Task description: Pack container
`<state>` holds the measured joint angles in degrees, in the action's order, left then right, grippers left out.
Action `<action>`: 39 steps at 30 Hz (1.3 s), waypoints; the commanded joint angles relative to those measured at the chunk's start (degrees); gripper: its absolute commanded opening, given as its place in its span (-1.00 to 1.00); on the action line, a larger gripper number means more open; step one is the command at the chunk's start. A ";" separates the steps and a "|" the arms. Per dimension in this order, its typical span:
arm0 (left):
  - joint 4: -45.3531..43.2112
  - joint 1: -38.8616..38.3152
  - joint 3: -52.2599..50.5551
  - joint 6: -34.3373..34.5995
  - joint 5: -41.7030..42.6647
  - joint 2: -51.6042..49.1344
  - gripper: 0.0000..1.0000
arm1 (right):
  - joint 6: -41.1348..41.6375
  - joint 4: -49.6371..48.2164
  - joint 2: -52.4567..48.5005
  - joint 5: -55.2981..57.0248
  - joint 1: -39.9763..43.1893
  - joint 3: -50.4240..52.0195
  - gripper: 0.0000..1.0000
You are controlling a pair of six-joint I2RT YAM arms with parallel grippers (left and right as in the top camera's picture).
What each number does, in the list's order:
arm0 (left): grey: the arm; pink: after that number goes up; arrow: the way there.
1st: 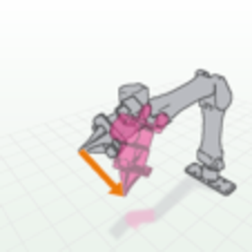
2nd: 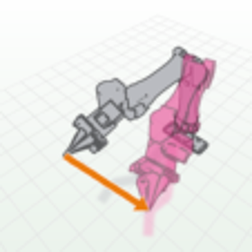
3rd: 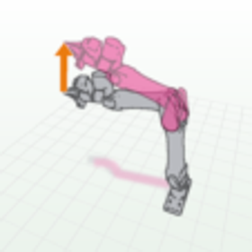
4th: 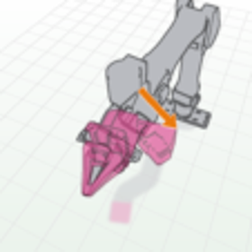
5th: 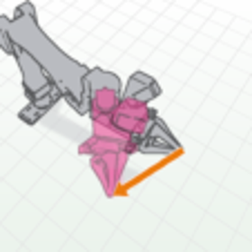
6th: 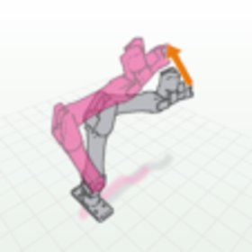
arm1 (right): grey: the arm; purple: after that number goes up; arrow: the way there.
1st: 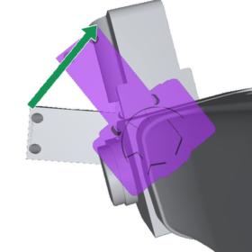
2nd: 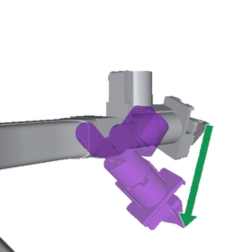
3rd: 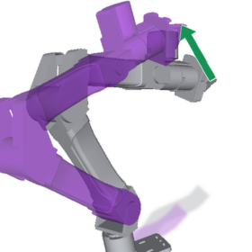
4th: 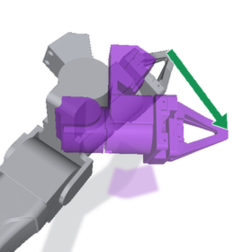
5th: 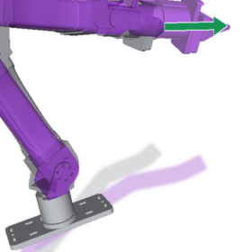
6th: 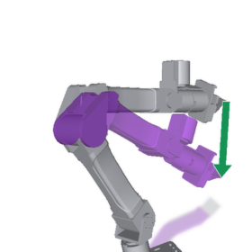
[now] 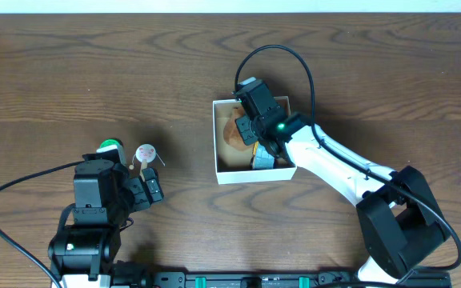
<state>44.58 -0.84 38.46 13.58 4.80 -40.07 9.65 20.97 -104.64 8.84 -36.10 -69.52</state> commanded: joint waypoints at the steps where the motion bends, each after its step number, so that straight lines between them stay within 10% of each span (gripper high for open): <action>1: -0.04 0.28 1.14 0.50 0.59 -0.17 0.96 | 1.90 3.54 -2.71 1.16 0.79 1.27 -0.97; 32: -0.09 0.28 1.14 0.48 0.59 -0.17 0.96 | 2.16 2.80 3.50 -0.61 0.76 1.25 -0.96; 39: -0.09 0.28 1.16 0.50 0.57 -0.17 0.96 | 1.40 2.75 9.70 -1.75 0.79 1.25 -0.28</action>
<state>44.56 -0.84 38.46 13.58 4.80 -40.07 11.94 23.94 -98.37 7.27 -35.51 -68.36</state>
